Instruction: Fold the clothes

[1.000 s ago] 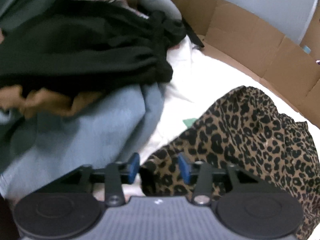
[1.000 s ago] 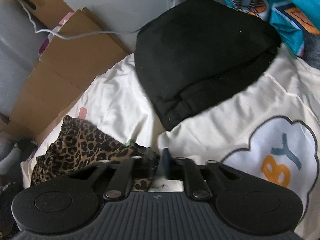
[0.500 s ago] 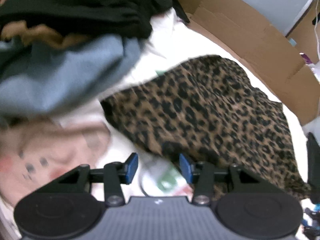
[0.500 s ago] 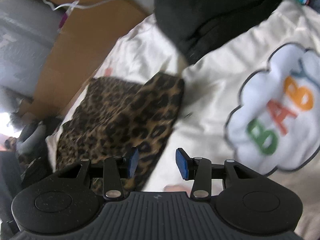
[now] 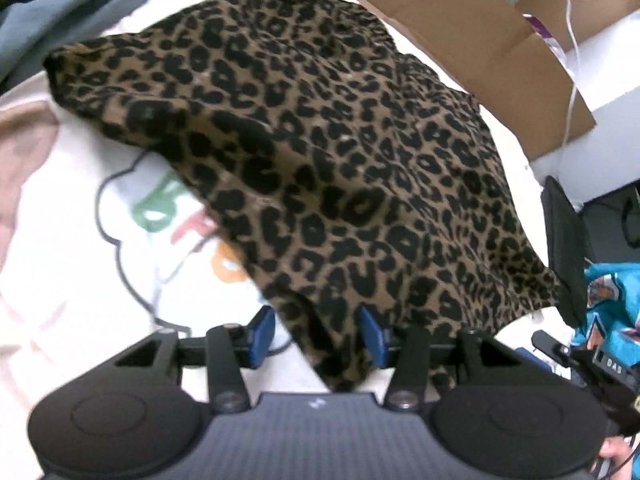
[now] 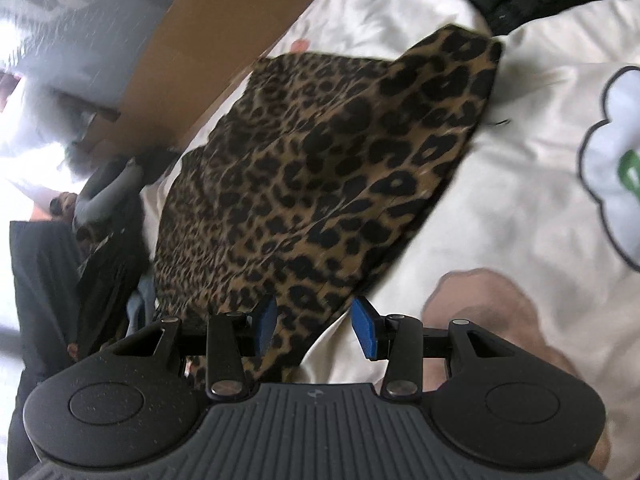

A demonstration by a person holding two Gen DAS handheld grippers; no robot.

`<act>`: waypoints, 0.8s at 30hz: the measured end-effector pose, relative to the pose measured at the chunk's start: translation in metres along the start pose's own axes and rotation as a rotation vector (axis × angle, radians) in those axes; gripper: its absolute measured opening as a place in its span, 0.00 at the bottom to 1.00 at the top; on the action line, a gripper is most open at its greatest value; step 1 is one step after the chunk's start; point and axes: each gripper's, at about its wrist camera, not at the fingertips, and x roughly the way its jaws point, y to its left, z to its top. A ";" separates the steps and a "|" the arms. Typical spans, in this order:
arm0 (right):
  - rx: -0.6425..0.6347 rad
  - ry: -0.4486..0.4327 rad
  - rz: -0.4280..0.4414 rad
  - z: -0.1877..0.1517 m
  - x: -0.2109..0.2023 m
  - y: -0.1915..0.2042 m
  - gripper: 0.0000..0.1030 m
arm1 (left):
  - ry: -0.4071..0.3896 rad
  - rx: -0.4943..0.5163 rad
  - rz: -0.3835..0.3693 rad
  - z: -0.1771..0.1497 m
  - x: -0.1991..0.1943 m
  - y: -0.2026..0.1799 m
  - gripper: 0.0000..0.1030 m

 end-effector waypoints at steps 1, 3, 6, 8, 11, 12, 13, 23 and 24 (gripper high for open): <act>-0.009 0.005 0.005 -0.001 0.001 0.003 0.44 | -0.005 -0.002 -0.007 -0.002 0.002 -0.001 0.45; -0.029 0.015 0.014 -0.003 0.004 0.008 0.44 | 0.006 -0.023 -0.036 -0.004 0.010 -0.001 0.20; -0.051 0.030 0.027 -0.004 0.009 0.015 0.44 | 0.021 -0.030 -0.075 -0.012 0.014 -0.005 0.02; -0.066 0.039 0.032 -0.005 0.010 0.019 0.44 | 0.028 -0.029 -0.099 -0.019 0.015 -0.008 0.01; -0.084 0.049 0.034 -0.007 0.010 0.022 0.44 | 0.041 -0.030 -0.136 -0.028 0.016 -0.012 0.01; -0.089 0.051 0.034 -0.008 0.010 0.023 0.44 | 0.046 -0.033 -0.150 -0.031 0.016 -0.014 0.01; -0.090 0.051 0.035 -0.008 0.010 0.023 0.44 | 0.048 -0.030 -0.160 -0.033 0.016 -0.016 0.01; -0.184 0.068 0.059 -0.006 0.013 0.048 0.44 | 0.009 0.073 -0.032 -0.022 -0.001 -0.024 0.35; -0.196 0.071 0.061 -0.006 0.014 0.052 0.44 | -0.013 0.086 -0.013 -0.017 -0.008 -0.020 0.36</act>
